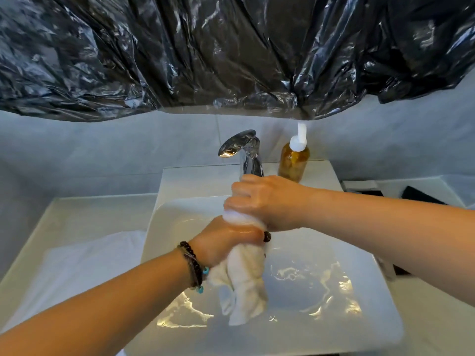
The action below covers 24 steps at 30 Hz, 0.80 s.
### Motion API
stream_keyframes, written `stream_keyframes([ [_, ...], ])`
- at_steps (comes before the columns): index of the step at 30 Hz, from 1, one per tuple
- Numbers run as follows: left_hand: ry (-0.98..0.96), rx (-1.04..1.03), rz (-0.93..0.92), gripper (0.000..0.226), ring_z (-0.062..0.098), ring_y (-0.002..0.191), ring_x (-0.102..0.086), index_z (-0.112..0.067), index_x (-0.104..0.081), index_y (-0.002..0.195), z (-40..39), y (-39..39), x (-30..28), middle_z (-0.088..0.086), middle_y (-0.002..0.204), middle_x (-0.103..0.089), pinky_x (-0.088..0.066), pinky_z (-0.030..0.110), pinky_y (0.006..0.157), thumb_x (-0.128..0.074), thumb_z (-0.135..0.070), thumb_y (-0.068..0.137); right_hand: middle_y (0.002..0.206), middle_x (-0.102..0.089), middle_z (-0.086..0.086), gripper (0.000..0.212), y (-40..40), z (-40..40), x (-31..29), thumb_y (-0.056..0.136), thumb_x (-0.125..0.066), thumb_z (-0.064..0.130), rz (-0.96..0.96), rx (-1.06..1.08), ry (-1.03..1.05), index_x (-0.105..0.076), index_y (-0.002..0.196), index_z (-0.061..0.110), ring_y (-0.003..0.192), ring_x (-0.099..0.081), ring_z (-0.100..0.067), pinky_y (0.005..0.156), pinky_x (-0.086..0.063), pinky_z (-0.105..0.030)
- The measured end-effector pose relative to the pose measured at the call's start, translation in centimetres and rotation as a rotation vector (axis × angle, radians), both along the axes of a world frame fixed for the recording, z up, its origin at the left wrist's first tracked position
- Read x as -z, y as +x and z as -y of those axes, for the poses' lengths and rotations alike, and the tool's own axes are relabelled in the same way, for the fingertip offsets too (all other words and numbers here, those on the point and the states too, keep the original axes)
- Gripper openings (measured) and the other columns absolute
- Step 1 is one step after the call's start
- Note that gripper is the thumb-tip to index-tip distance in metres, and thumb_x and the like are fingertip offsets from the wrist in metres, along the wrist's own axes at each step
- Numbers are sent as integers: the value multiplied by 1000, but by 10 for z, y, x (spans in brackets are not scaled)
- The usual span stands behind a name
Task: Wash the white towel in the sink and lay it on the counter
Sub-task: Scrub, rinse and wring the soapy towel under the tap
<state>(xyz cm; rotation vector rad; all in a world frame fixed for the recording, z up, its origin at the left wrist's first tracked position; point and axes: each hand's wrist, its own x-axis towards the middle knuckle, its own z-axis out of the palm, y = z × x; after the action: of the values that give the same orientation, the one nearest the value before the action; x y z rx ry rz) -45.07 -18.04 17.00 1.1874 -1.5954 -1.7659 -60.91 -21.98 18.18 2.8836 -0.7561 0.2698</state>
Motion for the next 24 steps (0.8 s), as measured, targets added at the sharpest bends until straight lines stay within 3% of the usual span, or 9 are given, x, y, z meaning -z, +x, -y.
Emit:
stream_keyframes([
  [3,-80,-103,43,44,6,67,-58,-18,-63,72,-1,-3,12,-6,69,-63,-49,24,67,-67,-43,36,85,-57,-8,44,5,-1,-8,62,-83,12,-114,25,5,-63,102,14,69,-57,-27,46,-24,-25],
  [6,-82,-137,49,41,0,63,-58,-21,-63,71,-4,-3,17,-12,63,-64,-49,19,63,-65,-44,36,113,-51,-7,47,15,-3,-14,87,-64,21,-333,120,64,-45,130,19,98,-53,-27,59,-38,-33],
  [8,-91,-128,75,43,0,66,-60,-20,-64,73,-2,1,18,-9,67,-65,-51,19,67,-63,-46,38,117,-47,-6,49,19,-3,-18,90,-61,23,-375,137,95,-38,134,21,103,-50,-25,65,-42,-34],
  [11,26,-102,47,46,19,84,-66,-15,-69,82,2,9,18,4,80,-70,-55,44,90,-72,-41,45,113,-47,-4,48,20,-1,-21,88,-62,22,-319,158,158,-41,131,22,102,-50,-24,63,-40,-33],
  [13,109,-121,-26,42,27,85,-65,-11,-71,85,-1,17,19,10,82,-70,-50,57,94,-78,-33,50,118,-46,-4,57,16,-4,-19,86,-65,17,-253,147,194,-39,136,24,106,-48,-24,62,-42,-34],
  [15,133,-152,-56,47,28,85,-64,-6,-70,93,-6,24,25,15,86,-70,-48,61,94,-82,-28,52,135,-41,-6,79,8,-15,-14,81,-70,9,-149,117,243,-30,148,25,117,-44,-26,66,-46,-30],
  [18,175,-387,-14,51,27,81,-68,-10,-72,95,-14,33,30,14,91,-73,-56,54,83,-90,-24,49,158,-13,1,93,-3,-41,-10,83,-64,6,182,263,361,-9,155,28,133,-31,-17,77,-43,-12],
  [21,204,-743,-21,50,26,81,-72,-12,-72,96,-17,35,29,12,91,-75,-59,41,73,-90,-27,51,154,6,22,94,-3,-76,5,85,-58,12,338,498,589,3,154,32,143,-18,-14,97,-42,-21],
  [24,166,-947,-12,32,23,78,-72,-18,-70,92,-20,26,28,6,86,-74,-59,38,70,-85,-25,65,157,17,17,111,31,-103,32,79,-67,25,286,573,770,17,151,34,149,4,-15,115,-27,-33],
])
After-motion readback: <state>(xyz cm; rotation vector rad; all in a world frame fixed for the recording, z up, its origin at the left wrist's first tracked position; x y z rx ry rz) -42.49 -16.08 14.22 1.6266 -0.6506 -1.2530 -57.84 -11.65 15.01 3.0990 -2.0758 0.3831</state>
